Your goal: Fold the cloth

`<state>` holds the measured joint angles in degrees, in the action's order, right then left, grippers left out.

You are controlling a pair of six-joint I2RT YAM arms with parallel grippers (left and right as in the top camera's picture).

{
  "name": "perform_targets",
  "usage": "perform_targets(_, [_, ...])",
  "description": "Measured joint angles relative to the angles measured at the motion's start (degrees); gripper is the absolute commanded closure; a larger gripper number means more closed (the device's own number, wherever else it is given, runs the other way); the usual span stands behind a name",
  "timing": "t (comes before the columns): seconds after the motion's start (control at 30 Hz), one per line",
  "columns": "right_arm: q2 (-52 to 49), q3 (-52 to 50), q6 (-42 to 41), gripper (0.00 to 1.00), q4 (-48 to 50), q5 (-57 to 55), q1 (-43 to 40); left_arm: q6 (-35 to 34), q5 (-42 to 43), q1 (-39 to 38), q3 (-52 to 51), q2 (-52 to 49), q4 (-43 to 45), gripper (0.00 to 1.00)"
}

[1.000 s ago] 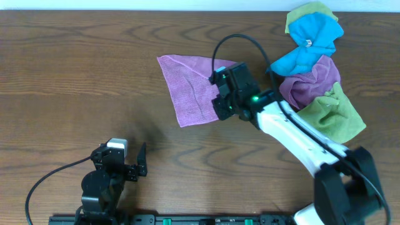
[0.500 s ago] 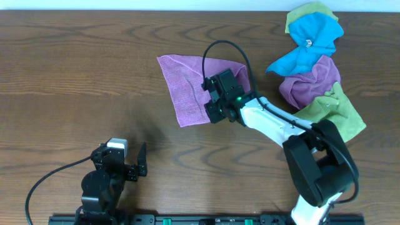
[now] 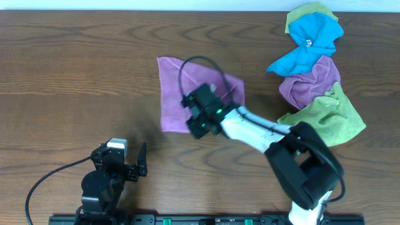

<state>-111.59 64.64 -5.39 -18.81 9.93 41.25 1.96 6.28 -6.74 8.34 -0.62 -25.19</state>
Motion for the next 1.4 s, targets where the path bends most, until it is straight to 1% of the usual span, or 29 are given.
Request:
perform_targets(0.17, [-0.11, 0.35, -0.31, 0.99, -0.76, 1.05, 7.80, 0.02, 0.00, 0.00, 0.00, 0.00, 0.02, 0.05])
perform_targets(0.3, [-0.09, 3.34, -1.49, 0.99, -6.84, 1.51, 9.05, -0.24, 0.39, 0.00, 0.00, 0.00, 0.02, 0.05])
perform_targets(0.33, [0.11, 4.59, -1.57, 0.94, -8.39, 1.22, 8.68, -0.46, 0.59, 0.00, 0.00, 0.00, 0.02, 0.05])
perform_targets(0.37, [0.39, 6.36, -1.44, 0.70, -10.80, 0.52, 8.31, -0.79, 0.68, 0.00, 0.00, 0.00, 0.02, 0.05])
perform_targets(0.4, [1.14, 7.98, -1.18, 0.53, -12.63, -0.44, 7.85, -1.40, 0.79, 0.00, 0.00, 0.00, 0.04, 0.04])
perform_targets(0.43, [2.40, 10.05, -0.55, 0.43, -14.95, -1.79, 7.21, -2.32, 0.98, 0.00, 0.00, 0.00, 0.07, 0.04])
perform_targets(0.47, [5.20, 12.79, 0.33, 0.39, -16.90, -3.67, 6.25, -4.57, 1.64, 0.00, 0.00, 0.00, 0.09, 0.04])
perform_targets(0.5, [7.15, 14.40, 1.11, 0.37, -18.47, -5.07, 5.62, -6.58, 2.56, 0.00, 0.00, 0.00, 0.17, 0.05])
perform_targets(0.67, [17.77, 18.82, 4.85, 0.36, -24.39, -9.49, 0.61, -21.09, 8.90, 0.00, 0.00, 0.00, 0.24, 0.05])
perform_targets(0.7, [18.12, 18.86, 5.25, 0.36, -25.46, -9.90, -0.02, -23.82, 9.68, 0.00, 0.00, 0.00, 0.37, 0.05])
perform_targets(0.77, [17.73, 18.45, 6.25, 0.36, -27.96, -10.49, -1.40, -26.75, 10.45, 0.00, -0.09, 0.00, 1.46, 0.05])
perform_targets(0.97, [11.67, 14.56, 7.61, 0.37, -31.69, -11.04, -1.92, -30.49, 10.51, 0.00, -0.63, 0.00, 8.13, 0.05])
perform_targets(1.0, [10.86, 14.27, 7.74, 0.36, -31.95, -11.04, -1.92, -30.69, 10.51, 0.00, -0.63, 0.00, 8.74, 0.05])
perform_targets(1.2, [10.56, 14.05, 7.78, 0.35, -32.61, -10.97, -2.67, -31.58, 10.56, 0.00, -0.66, 0.00, 9.29, 0.05])
perform_targets(1.3, [10.56, 14.05, 7.98, 0.35, -33.48, -10.82, -3.80, -32.04, 11.98, 0.00, -0.68, 0.00, 11.52, 0.05])
perform_targets(1.33, [10.56, 14.05, 8.15, 0.35, -33.64, -10.82, -4.20, -32.17, 13.22, 0.00, -0.72, 0.00, 12.79, 0.04])
perform_targets(1.37, [10.56, 14.05, 8.24, 0.35, -33.66, -10.82, -4.42, -32.17, 13.94, 0.00, -0.72, 0.00, 13.40, 0.00])
perform_targets(1.4, [10.56, 14.05, 8.48, 0.35, -33.66, -10.80, -4.76, -32.13, 14.60, 0.00, -0.72, 0.00, 13.73, 0.16])
